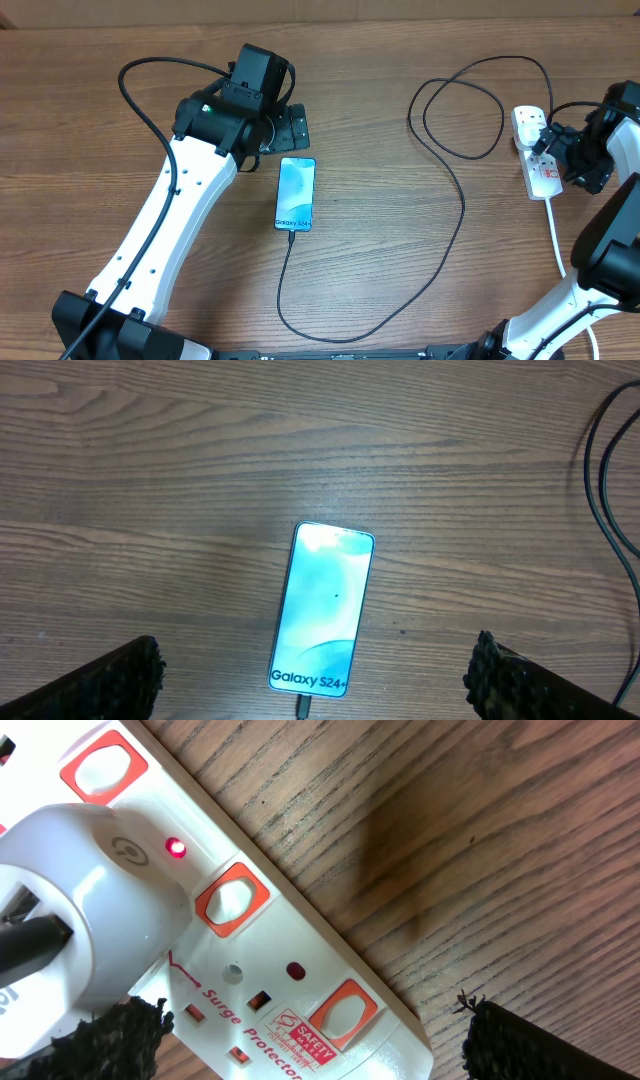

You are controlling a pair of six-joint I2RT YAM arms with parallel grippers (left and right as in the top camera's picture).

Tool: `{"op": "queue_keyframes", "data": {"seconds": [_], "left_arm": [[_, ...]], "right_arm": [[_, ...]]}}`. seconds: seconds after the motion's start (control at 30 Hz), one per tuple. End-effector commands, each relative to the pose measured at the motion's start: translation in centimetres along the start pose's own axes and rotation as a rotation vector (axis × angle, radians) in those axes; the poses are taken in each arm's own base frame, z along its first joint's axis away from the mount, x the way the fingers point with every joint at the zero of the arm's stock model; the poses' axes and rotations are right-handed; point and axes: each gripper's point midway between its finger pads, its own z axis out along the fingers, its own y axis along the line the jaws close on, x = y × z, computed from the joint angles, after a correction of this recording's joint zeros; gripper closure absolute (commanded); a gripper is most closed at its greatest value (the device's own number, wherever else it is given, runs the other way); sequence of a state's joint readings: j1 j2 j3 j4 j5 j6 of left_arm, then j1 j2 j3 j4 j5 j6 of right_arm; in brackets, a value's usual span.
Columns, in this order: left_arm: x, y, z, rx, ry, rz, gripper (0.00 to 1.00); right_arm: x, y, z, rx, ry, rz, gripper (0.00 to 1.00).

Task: Plug charger to phone and switch on socket

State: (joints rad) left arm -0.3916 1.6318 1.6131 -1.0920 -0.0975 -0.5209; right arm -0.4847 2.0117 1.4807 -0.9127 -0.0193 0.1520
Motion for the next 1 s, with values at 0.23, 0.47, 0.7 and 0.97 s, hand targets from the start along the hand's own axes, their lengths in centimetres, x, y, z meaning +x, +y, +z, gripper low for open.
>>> {"op": "queue_keyframes", "data": {"seconds": [0.23, 0.47, 0.7, 0.97], "left_arm": [[-0.6, -0.2, -2.5, 0.033, -0.054, -0.015, 0.00], [-0.5, -0.2, -3.2, 0.049, -0.063, -0.016, 0.00], [1.1, 0.4, -0.4, 0.027, -0.024, -0.011, 0.00], [3.9, 1.4, 4.4, 0.019, -0.003, -0.010, 0.00]], "right_arm": [[-1.0, 0.7, -0.3, -0.024, -0.028, -0.010, 0.00], [-1.0, 0.7, -0.3, -0.024, -0.028, -0.010, 0.00], [-1.0, 0.7, -0.3, -0.024, -0.028, -0.010, 0.00], [-1.0, 0.7, -0.3, -0.024, -0.028, -0.011, 0.00]]}}
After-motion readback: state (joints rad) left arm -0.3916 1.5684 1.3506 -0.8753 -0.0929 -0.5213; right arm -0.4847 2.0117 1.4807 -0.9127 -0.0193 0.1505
